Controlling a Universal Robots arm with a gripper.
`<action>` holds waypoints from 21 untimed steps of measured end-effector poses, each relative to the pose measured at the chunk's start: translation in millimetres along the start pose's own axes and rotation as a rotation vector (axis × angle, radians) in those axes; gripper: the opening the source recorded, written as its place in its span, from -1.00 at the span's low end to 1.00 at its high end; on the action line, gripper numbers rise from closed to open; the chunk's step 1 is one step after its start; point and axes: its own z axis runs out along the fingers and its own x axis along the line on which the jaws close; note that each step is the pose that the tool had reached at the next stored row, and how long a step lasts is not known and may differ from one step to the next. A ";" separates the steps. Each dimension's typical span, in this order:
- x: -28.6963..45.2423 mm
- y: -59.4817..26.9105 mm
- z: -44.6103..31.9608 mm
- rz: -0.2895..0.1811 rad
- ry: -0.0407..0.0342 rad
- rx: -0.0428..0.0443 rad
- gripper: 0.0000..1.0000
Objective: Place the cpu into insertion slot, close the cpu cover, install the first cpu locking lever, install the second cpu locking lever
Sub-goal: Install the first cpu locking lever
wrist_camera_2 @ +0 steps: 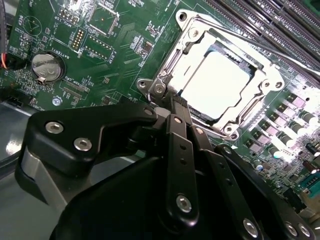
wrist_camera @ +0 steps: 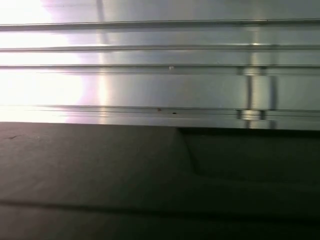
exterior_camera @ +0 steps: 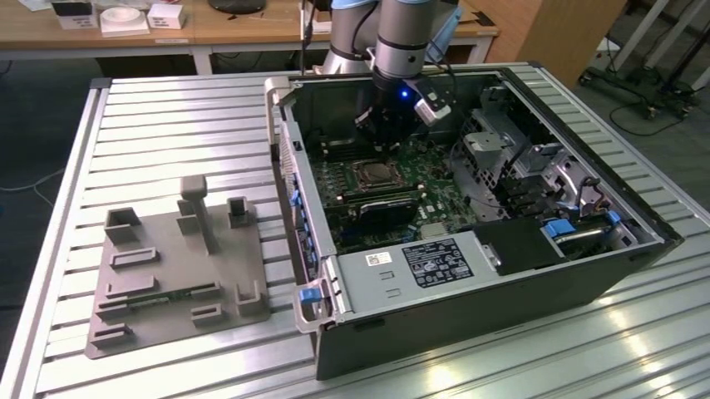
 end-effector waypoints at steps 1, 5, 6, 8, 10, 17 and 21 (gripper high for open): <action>0.0 0.0 0.2 0.000 -0.0002 0.0013 -0.80; -0.1 0.0 1.0 0.000 0.0003 0.0057 -0.80; -0.2 0.1 1.2 0.000 0.0003 0.0063 -0.80; -0.3 0.2 2.0 0.000 0.0006 0.0072 -0.80; -0.5 0.5 2.7 0.000 0.0009 0.0074 -0.80; -0.6 1.1 2.2 -0.001 0.0005 -0.0035 -0.80; -0.8 1.3 0.2 -0.001 -0.0008 -0.0182 -0.80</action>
